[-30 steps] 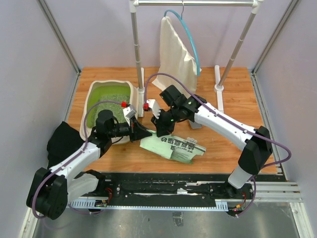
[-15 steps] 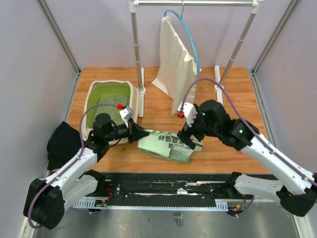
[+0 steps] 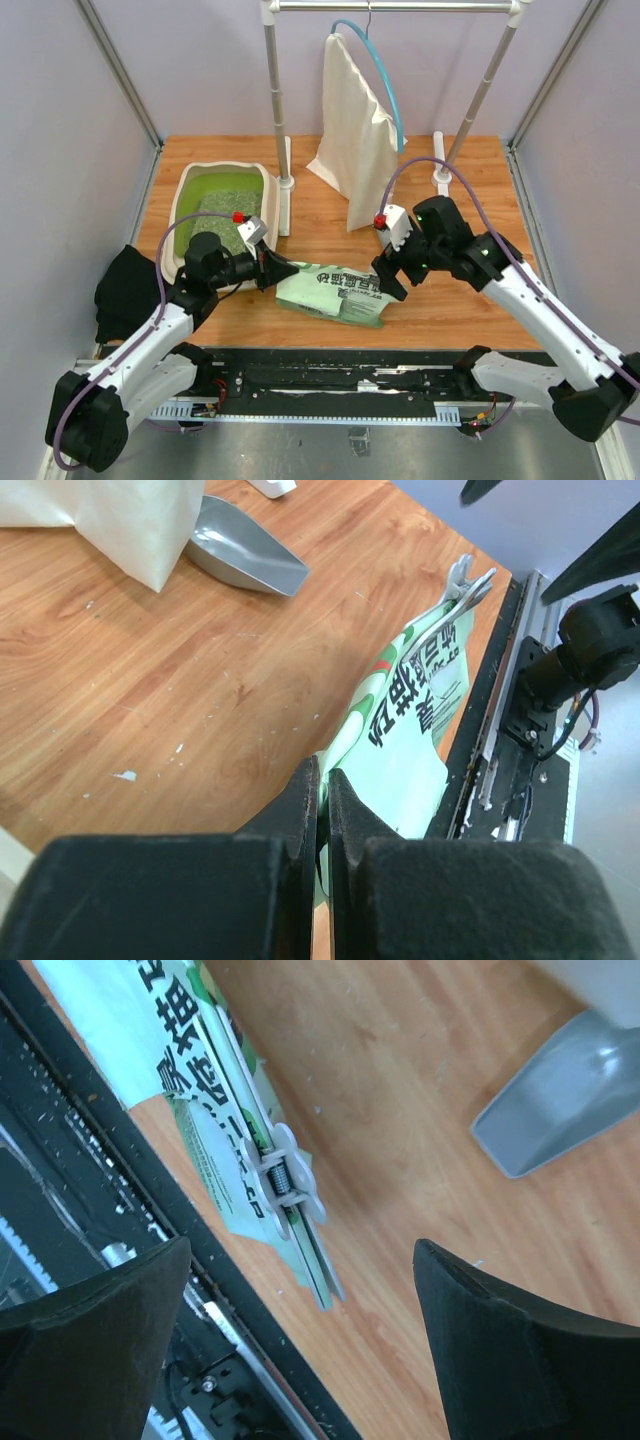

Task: Fill the litter box with clean litter
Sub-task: Adjust the cat litter bag at the center of the board, then remove the clamp from the cat litter bag.

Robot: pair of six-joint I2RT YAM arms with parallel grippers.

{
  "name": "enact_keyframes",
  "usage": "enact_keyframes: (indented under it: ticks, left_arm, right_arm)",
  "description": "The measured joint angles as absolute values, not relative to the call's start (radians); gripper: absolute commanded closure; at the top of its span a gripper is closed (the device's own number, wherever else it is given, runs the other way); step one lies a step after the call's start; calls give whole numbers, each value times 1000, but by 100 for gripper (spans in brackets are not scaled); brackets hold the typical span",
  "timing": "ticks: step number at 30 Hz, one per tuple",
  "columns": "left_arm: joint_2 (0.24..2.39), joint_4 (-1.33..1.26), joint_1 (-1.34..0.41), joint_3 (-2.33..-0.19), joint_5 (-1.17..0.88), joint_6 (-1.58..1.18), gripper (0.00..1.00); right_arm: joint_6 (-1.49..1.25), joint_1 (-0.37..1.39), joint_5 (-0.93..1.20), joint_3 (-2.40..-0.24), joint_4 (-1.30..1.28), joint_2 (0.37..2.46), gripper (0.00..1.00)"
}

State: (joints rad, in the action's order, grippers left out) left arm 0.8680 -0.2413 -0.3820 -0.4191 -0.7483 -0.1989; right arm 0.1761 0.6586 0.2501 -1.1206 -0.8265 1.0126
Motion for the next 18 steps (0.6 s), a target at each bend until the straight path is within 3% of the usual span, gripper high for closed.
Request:
enact_keyframes:
  ticks: [12,18]
  left_arm:
    - [846,-210,-382,-419,-748,-197,99]
    - [849,-202,-382,-425,-749,-187,100]
  right_arm:
    - [221,632,435,-1108,-785,1106,20]
    - [248,632,449,-1107,-765,1159,38]
